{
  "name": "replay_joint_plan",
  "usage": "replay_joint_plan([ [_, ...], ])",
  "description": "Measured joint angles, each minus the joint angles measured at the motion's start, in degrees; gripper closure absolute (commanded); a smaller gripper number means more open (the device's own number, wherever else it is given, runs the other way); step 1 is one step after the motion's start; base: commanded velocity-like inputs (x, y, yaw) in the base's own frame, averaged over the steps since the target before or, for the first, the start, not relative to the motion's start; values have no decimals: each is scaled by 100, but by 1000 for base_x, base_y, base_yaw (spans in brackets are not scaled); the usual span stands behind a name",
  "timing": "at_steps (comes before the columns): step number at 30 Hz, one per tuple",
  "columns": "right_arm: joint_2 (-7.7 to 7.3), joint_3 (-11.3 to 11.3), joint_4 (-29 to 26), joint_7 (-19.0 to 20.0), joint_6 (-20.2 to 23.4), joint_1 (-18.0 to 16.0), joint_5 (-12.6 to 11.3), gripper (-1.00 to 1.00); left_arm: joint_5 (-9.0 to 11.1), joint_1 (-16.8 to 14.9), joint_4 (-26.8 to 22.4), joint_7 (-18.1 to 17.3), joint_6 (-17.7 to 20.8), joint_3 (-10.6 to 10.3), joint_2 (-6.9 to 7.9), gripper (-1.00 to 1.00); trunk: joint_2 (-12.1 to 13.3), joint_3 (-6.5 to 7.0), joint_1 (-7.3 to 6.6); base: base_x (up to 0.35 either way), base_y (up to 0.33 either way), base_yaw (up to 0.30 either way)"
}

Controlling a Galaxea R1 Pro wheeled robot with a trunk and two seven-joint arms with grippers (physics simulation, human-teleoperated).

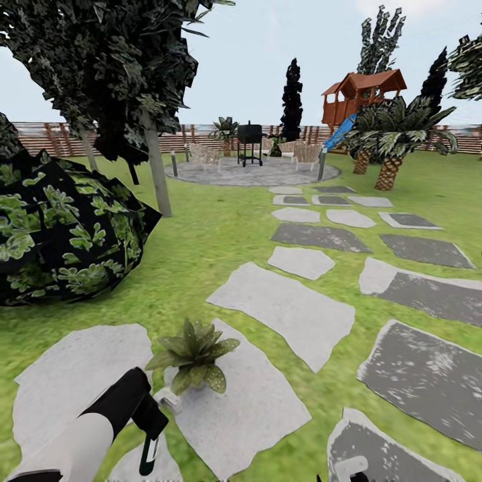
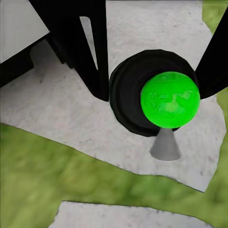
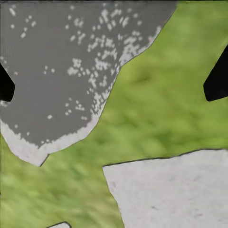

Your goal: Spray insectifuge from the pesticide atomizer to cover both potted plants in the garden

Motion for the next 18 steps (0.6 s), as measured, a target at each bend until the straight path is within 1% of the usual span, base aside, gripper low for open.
replay_joint_plan([
  [6, -1, 1, -1, 0, -1, 0, -3, -100, 0, 0, 26, 2, -7, -3, -8, 100, 0, 0, -2, -24, 34, -235],
  [10, 0, 0, 1, 0, 0, -1, -2, -100, 13, 1, 21, 29, -7, -4, -47, 100, 0, 0, -2, -1, 2, -68],
  [12, 0, 0, 2, 0, -2, -1, -2, -100, 6, 1, 22, 258, -2, -3, -120, 100, 0, 0, -2, 0, 0, -11],
  [13, 0, 0, 2, 0, -2, -1, -2, -100, 34, 1, 24, 511, 5, -3, -161, 100, 0, 0, -2, 0, 0, -5],
  [15, 0, 0, 2, -2, -1, -1, -2, -100, 80, 1, 26, 790, 22, -3, -193, 100, 0, 0, -2, 0, 0, -1],
  [18, 0, 0, 2, -1, -1, -1, -2, -100, 103, 1, 26, 876, 33, -2, -200, 100, 0, 0, -2, 0, 0, 0],
])
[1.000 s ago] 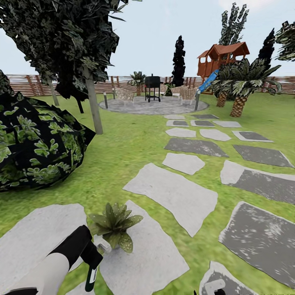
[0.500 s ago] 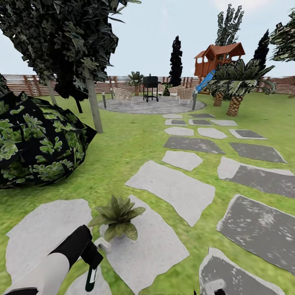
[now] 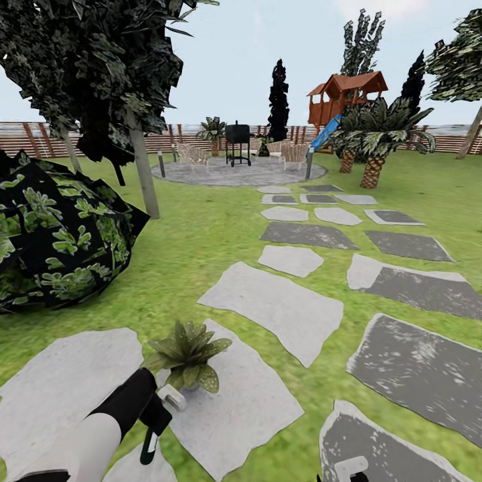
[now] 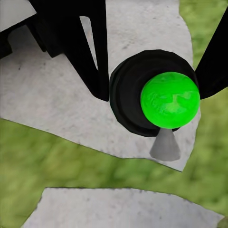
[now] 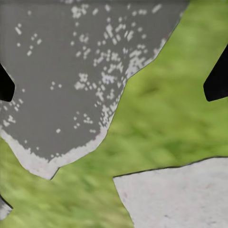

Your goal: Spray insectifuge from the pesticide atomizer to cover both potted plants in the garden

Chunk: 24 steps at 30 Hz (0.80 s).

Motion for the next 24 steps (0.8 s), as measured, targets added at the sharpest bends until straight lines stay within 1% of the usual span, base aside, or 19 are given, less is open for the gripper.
replay_joint_plan([
  [4, 0, 0, 0, 1, -1, 0, 0, -100, 0, 0, 0, 8, 0, 0, -4, 100, 0, 0, 1, -59, 0, 0],
  [8, 0, 0, 0, 1, 1, 0, 0, -100, 7, 0, 2, 4, 1, 1, -5, 100, 0, 0, 3, -276, 17, 0],
  [11, 0, 2, -1, 1, 1, 0, 1, -100, 8, -1, 0, 0, 2, 2, -5, 100, 0, 0, 3, -319, 128, 0],
  [16, 0, 2, -2, 1, 3, 1, 2, -100, 0, -1, 0, -1, 11, 14, -4, 100, 0, 0, 2, -242, 233, 0],
  [21, 0, 3, -2, 1, 3, 1, 2, -100, -1, -2, 0, 1, 13, 28, -2, 100, 0, 0, 0, -45, 321, -6],
  [24, 0, 3, -2, 1, 2, 2, 2, -100, -2, -2, 1, 5, 10, 30, 1, 100, 0, 0, 0, 7, 334, -171],
])
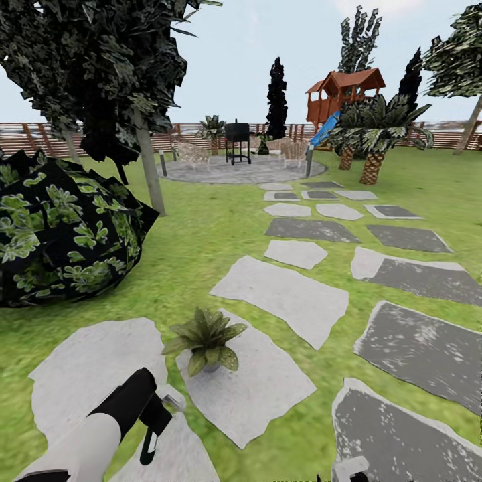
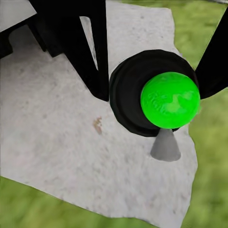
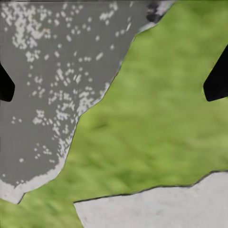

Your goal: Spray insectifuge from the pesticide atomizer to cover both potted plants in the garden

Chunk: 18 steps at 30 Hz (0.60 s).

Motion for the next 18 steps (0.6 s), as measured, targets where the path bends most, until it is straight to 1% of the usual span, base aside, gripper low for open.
replay_joint_plan([
  [4, 0, 1, -1, 0, 1, 0, -1, -100, -6, 0, -1, 9, -4, 8, 1, 100, 0, 0, -2, 131, 307, -282],
  [9, -1, -2, 0, -1, 2, 0, -2, -100, -7, 0, 1, 3, -9, 7, 1, 100, 0, 0, -3, 226, 230, -298],
  [11, -1, -2, 0, -1, 1, 0, -3, -100, -7, 0, 2, 3, -10, 6, 1, 100, 0, 0, -2, 210, 87, -300],
  [13, -1, -2, 0, -1, 0, 0, -3, -100, -3, 0, 2, 9, -12, 5, 1, 100, 0, 0, -1, 69, 21, -243],
  [18, 0, 3, 2, 0, 0, -1, -2, -100, 11, 4, 6, 14, -22, 4, 6, 100, 0, 0, 0, 14, 4, -57],
])
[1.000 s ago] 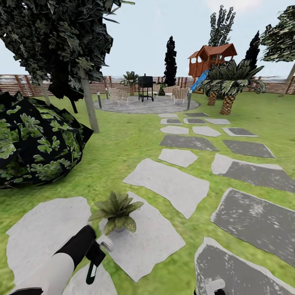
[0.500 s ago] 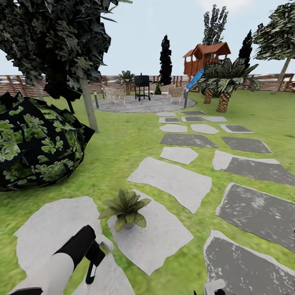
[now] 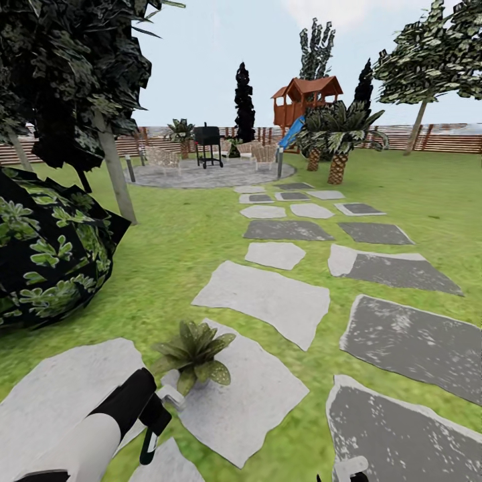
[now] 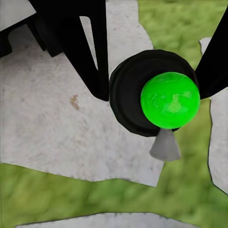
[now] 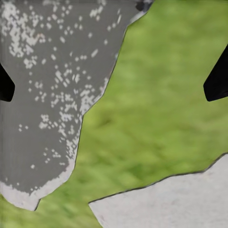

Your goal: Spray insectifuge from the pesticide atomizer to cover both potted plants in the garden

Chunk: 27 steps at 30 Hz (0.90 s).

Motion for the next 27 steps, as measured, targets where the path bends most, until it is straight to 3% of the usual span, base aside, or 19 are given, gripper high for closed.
replay_joint_plan([
  [8, -1, -5, 0, 0, -2, 0, 0, -100, -6, 6, 3, 1, 12, -1, 48, 100, 0, 0, 0, 0, 1, -2],
  [14, 0, -8, -2, 0, 2, 1, 1, -100, 6, 5, 3, 1, 31, 4, 68, 100, 0, 0, 1, 0, 238, -4],
  [19, 0, -6, -2, 0, 2, 2, -7, -100, 7, 5, 4, 2, 29, -1, 61, 100, 0, 0, 0, 0, 281, -212],
  [27, -1, -7, 0, 0, -1, 0, -9, -100, -22, 6, 164, -14, -6, -26, 1, 100, 0, 0, 0, 0, 30, -197],
])
